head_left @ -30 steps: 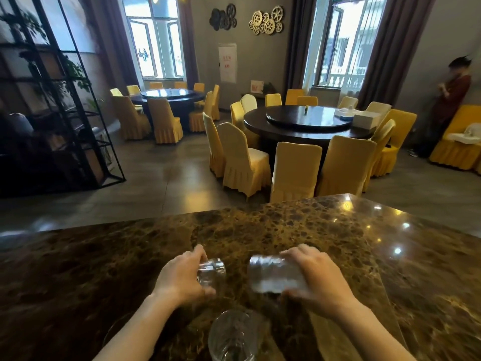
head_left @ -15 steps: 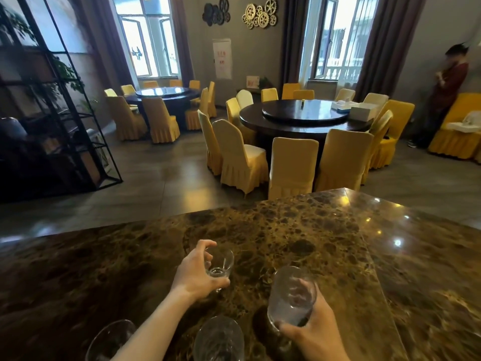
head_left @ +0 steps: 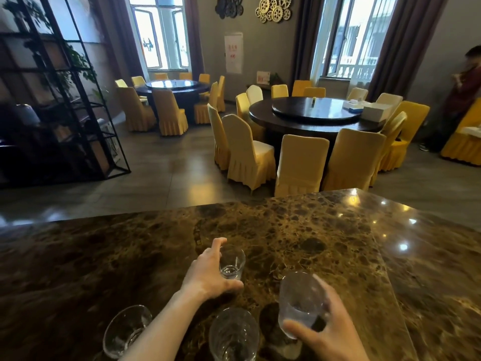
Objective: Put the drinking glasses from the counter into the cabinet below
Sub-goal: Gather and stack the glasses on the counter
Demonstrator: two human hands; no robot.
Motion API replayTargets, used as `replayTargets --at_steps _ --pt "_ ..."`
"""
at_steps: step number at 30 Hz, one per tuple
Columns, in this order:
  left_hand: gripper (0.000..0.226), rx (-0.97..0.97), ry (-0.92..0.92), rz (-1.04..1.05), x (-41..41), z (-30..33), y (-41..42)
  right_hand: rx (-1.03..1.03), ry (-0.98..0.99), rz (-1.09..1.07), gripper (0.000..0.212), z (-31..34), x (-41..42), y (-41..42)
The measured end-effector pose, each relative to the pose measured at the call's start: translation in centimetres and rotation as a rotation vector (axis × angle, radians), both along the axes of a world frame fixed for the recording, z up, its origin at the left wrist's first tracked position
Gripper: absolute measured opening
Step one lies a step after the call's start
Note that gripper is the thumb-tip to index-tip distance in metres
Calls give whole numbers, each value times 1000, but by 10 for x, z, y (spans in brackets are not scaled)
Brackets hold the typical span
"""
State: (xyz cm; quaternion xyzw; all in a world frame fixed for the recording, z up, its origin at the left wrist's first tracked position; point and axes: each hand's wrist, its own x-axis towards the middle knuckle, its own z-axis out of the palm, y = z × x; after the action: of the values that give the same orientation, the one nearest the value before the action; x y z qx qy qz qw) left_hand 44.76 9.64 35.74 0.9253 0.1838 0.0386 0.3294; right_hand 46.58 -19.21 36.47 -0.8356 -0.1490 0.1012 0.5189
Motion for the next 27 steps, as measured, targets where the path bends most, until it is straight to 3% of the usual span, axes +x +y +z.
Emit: replayTargets --at_steps 3,6,10,14,17,22,27 --pt "105 22 -71 12 -25 12 10 -5 -270 -80 93 49 1 7" --pt "82 109 -19 -22 -67 28 43 -78 -486 47 72 89 12 50" --pt "96 231 234 -166 -119 55 87 -519 -498 422 83 98 30 133" --pt "104 257 346 -282 -153 65 101 -815 -371 577 93 65 47 181" --pt "92 297 372 -326 -166 62 103 -853 -387 581 83 46 52 188" --pt "83 257 261 -306 -173 49 103 -855 -452 564 75 48 51 194" --pt "81 259 219 -320 -168 39 97 -762 -481 644 78 63 24 240"
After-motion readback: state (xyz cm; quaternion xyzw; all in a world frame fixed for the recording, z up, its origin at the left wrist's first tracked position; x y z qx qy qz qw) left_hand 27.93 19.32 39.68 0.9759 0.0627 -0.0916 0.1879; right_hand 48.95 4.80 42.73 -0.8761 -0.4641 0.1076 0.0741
